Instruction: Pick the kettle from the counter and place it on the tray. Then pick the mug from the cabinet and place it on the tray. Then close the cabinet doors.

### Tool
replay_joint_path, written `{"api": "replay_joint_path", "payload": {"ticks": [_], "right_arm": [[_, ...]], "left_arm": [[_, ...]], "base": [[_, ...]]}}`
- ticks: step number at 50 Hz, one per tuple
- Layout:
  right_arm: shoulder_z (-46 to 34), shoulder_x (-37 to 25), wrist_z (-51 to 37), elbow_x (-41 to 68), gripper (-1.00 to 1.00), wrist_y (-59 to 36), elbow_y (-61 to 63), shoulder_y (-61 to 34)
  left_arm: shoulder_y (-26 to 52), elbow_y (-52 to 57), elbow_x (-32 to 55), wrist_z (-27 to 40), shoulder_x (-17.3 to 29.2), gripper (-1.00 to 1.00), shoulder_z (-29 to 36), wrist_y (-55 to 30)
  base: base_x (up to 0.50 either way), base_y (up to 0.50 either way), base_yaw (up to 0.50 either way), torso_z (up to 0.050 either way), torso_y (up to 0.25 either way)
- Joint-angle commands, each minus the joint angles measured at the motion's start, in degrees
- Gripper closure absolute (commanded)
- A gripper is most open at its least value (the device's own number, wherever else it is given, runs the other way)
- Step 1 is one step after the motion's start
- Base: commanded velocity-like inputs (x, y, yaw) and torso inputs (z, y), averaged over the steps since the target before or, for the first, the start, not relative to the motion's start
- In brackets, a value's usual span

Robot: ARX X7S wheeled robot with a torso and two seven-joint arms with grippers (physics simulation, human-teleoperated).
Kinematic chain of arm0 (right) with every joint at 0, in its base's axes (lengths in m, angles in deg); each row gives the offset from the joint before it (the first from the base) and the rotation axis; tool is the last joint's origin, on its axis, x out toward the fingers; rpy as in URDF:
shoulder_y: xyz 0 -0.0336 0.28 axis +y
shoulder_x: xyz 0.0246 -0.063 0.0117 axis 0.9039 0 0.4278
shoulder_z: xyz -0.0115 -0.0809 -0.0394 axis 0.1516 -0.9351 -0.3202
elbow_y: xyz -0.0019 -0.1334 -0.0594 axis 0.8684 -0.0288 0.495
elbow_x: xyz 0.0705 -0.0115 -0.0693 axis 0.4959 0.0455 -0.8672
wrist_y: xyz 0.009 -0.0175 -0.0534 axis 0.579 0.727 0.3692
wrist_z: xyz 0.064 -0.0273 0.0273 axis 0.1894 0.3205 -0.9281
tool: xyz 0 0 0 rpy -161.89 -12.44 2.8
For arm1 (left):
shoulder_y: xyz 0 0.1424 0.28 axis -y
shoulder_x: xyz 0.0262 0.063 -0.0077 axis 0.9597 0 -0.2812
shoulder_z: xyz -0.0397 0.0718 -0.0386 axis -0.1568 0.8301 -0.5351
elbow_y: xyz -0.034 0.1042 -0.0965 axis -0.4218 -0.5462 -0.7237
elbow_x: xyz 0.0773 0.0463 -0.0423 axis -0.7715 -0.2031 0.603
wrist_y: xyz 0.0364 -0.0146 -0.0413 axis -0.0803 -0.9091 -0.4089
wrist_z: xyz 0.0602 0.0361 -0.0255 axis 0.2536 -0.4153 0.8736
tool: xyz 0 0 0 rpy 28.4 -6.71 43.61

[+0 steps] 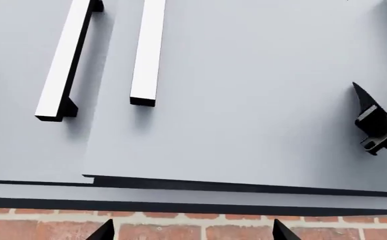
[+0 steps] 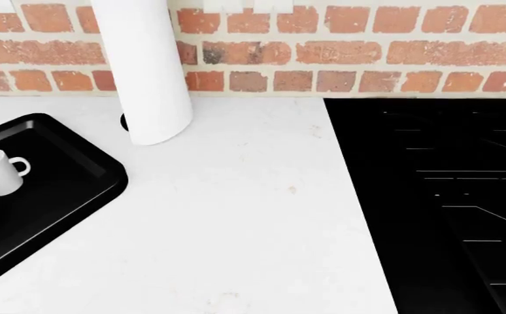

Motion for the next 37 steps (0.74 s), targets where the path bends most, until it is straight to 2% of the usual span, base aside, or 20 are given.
{"api": "replay_joint_path", "payload": {"ticks": [1,10,19,21,25,30,37], "right_arm": [[-15.5,3.2,2.7,11.3,-1.00,-4.3,-19.2,8.3],[-20.2,5.2,2.5,4.0,-1.00,-5.0,-24.7,9.9],[-17.7,5.2,4.3,-4.1,-1.00,-6.4,-25.8,11.5],[-15.0,5.2,3.6,-2.7,-1.00,-5.8,-25.8,11.1],[-2.4,3.9,-1.1,6.7,-1.00,-2.6,-23.4,7.3],[14.1,-5.8,-10.3,17.4,-1.00,-9.2,0.8,4.1],[28.5,-13.9,-18.7,30.5,-1.00,-20.4,28.9,4.5]], "left_arm": [[-1.3,0.0,-0.1,-0.3,0.2,-1.00,-0.9,0.4],[-2.6,0.0,-0.6,-0.8,0.2,-1.00,-1.7,0.7],[-3.6,-0.1,-0.7,-1.0,0.4,-1.00,-2.5,1.0],[-3.8,-0.1,-0.6,-1.0,0.5,-1.00,-2.7,1.1],[-4.7,0.0,-0.7,-1.2,0.5,-1.00,-3.3,1.3],[-5.0,-0.1,-0.8,-1.3,0.5,-1.00,-3.5,1.4],[-3.3,-0.2,-0.5,-0.8,0.2,-1.00,-2.4,1.0]], "base": [[0.00,0.00,0.00,0.000,0.000],[0.00,0.00,0.00,0.000,0.000],[0.00,0.00,0.00,0.000,0.000],[0.00,0.00,0.00,0.000,0.000],[0.00,0.00,0.00,0.000,0.000],[0.00,0.00,0.00,0.000,0.000],[0.00,0.00,0.00,0.000,0.000]]}}
